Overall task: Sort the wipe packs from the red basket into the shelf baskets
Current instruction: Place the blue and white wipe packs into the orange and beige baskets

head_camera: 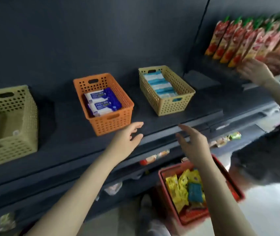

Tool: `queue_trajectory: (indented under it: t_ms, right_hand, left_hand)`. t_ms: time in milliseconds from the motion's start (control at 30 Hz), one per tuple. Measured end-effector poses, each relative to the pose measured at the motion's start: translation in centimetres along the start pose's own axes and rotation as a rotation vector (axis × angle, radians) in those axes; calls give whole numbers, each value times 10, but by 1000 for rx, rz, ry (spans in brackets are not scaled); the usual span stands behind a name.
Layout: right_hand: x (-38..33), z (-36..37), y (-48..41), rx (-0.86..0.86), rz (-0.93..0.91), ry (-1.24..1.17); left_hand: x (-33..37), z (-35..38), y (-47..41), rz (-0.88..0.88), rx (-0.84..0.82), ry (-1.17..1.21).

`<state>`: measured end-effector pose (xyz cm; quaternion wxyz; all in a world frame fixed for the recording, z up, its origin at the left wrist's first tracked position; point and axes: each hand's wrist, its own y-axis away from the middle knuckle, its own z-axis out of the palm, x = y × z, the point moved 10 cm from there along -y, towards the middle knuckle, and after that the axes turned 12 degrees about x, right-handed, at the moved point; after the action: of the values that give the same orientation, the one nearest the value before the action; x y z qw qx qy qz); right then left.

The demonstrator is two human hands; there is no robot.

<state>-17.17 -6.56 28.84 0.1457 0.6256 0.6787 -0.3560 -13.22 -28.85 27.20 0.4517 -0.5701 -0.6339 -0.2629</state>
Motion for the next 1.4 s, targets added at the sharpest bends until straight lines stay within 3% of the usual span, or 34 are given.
queue_trajectory:
  t_ms: [200,467,667,967,1167,1400]
  right_hand:
    - [86,25,183,-291,257,116]
    - [193,2,253,-320,505,129]
    - [304,-6,226,-356,625,124]
    - [493,43,115,-323,685,136]
    - [573,134,32,-354,504,133]
    - [594,178,-32,-201,241,132]
  left_hand:
    - [-83,50,149,-230,-162,11]
    - [-123,144,219,-408,-351,53]
    - [-138,243,212,-554,-362,48]
    - [-227,422,183,-742,-400,-47]
    - [-298,534,147,-796,-332,-59]
    - [-344,609,149,-923,-320,-41]
